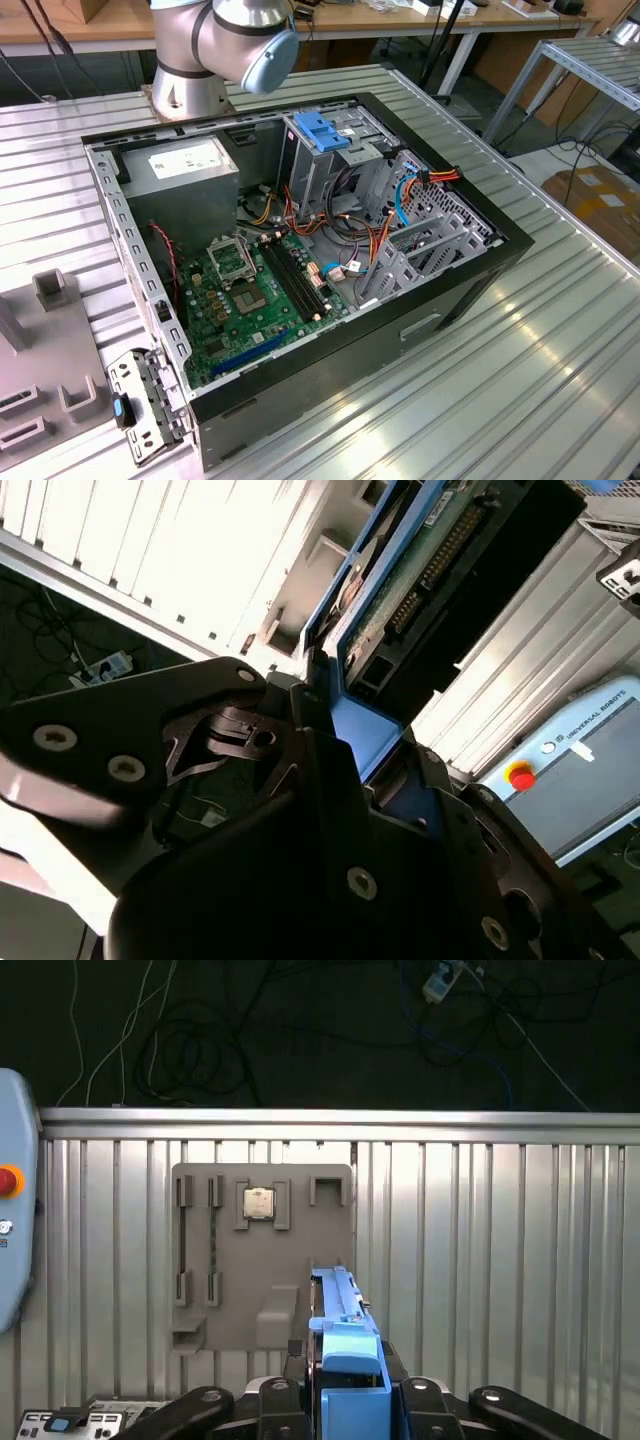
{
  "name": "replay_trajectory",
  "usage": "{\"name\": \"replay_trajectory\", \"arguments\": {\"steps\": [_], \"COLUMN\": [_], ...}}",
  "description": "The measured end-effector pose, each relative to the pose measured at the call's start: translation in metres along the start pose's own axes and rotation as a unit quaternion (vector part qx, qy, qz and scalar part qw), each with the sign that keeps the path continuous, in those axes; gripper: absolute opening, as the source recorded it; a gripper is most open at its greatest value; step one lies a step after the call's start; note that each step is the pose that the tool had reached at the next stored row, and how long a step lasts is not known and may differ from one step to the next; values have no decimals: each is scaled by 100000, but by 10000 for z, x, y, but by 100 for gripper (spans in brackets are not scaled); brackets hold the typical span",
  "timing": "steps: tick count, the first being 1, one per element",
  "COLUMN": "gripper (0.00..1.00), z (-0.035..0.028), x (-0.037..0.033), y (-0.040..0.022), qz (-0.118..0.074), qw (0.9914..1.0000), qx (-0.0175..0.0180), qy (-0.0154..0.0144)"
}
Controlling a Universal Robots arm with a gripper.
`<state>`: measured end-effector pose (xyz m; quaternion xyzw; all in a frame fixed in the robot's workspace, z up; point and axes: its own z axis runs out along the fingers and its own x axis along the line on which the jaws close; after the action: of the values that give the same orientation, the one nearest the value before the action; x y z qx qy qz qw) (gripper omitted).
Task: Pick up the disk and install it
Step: 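Pick up the disk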
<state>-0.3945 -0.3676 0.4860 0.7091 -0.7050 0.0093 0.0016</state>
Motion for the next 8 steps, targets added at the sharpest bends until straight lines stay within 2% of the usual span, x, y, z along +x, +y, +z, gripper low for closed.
{"name": "replay_trajectory", "arguments": {"steps": [1,2,3,5,8], "gripper": [37,37,37,37,37], "z": [3,4,6,6,7], "x": [5,7,9,10,12], "y": [-173,-314,-481,-514,-625], "qz": [0,-2,-1,-2,-2], "qw": [100000,100000,100000,100000,100000], "qx": [9,6,6,4,2], "qy": [2,-2,2,2,2]}}
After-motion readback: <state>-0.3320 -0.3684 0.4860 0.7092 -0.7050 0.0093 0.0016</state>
